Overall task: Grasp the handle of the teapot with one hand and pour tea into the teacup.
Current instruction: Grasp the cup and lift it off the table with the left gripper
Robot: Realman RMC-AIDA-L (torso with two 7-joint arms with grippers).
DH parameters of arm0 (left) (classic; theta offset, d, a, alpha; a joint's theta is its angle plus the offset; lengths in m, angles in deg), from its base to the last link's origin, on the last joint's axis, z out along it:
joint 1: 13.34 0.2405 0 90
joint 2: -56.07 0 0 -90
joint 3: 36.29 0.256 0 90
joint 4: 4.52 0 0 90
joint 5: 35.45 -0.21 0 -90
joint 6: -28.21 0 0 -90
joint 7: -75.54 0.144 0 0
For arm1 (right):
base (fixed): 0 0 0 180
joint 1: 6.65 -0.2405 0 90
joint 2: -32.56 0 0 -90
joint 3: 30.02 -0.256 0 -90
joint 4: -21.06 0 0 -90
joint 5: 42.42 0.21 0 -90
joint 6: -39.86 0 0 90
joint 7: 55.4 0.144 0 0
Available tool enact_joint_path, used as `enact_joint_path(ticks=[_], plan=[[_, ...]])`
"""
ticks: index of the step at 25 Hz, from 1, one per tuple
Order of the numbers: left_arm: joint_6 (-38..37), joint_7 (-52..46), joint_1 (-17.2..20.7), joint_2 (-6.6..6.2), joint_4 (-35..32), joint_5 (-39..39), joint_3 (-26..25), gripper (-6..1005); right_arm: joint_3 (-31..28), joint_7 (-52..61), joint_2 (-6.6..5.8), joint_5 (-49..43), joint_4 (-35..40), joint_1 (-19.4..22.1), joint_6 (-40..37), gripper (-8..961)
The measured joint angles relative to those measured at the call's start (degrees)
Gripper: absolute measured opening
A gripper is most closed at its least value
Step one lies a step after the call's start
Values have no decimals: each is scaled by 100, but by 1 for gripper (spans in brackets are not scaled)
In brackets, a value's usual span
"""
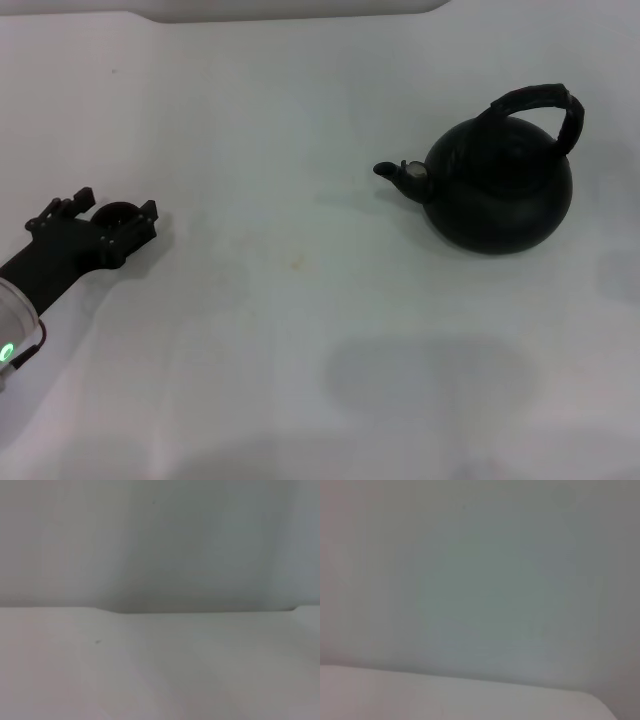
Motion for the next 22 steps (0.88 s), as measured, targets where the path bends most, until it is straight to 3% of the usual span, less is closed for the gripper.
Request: enact_joint_path(ticks=[14, 22], plan=[[-99, -228, -171, -16, -124, -70, 54, 875, 0, 0, 3, 0, -25, -66, 104, 388], [-181, -967, -283, -18, -160, -826, 5, 875, -15, -1, -9, 1, -25, -68, 104, 388]])
